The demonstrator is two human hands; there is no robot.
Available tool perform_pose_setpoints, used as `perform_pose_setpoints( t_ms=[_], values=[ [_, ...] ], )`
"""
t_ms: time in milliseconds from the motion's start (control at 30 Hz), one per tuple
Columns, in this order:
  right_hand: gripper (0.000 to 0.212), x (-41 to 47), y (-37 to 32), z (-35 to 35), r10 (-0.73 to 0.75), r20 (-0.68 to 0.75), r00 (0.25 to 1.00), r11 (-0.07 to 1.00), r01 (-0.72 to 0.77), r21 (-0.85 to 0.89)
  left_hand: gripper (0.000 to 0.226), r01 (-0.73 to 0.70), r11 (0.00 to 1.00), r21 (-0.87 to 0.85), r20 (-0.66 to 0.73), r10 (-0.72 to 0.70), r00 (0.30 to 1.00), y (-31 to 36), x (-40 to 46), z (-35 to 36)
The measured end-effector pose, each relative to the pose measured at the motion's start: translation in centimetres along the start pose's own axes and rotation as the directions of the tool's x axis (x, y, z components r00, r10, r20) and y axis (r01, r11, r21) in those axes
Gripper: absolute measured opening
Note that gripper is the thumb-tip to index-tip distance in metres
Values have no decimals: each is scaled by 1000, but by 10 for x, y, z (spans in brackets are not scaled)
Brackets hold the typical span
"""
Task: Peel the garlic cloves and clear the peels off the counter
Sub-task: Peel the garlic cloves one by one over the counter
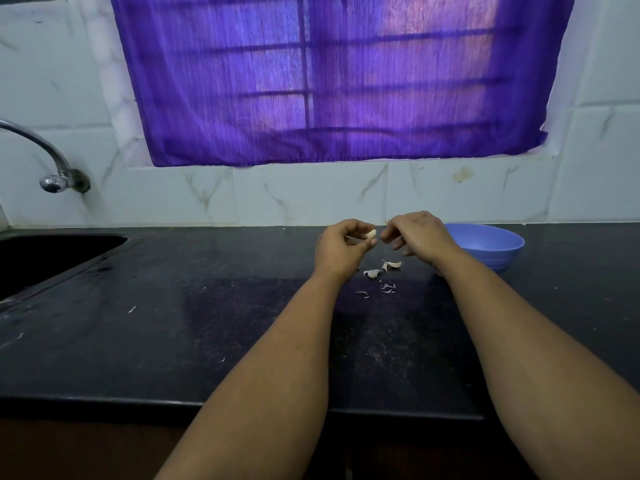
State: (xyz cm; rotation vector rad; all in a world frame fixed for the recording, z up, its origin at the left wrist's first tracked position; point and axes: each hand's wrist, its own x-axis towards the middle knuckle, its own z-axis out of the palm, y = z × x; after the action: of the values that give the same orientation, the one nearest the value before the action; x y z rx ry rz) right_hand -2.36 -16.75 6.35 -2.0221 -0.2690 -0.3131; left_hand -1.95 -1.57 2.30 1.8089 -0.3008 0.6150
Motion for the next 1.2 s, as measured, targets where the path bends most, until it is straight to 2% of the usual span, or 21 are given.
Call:
perform_pose_setpoints(
  t_ms=[167,300,567,733,967,1067,1200],
  values=[
    [4,2,11,1,-133,65,989,989,137,-62,23,9,1000,-1,3,-9,1000,2,0,-1],
    [8,0,9,0,-179,101,979,984,177,30,28,-3,999,41,-15,4,1000,0,0,-1],
    [10,0,9,-1,-171,38,985,980,166,106,13,-49,991,124,-12,51,999,0,0,-1],
    [10,2,11,-2,-171,48,984,978,163,134,3,-80,987,142,50,74,996,1,0,0],
    [14,6,16,-4,-68,117,991,979,43,198,8,-95,977,189,90,80,993,2,0,-1],
    [16,6,18,-5,-8,178,984,958,-43,285,8,-90,979,182,104,72,992,2,0,-2],
    [18,5,25,-10,40,285,958,952,-124,281,8,-94,972,215,166,58,984,-1,0,-2]
  ],
)
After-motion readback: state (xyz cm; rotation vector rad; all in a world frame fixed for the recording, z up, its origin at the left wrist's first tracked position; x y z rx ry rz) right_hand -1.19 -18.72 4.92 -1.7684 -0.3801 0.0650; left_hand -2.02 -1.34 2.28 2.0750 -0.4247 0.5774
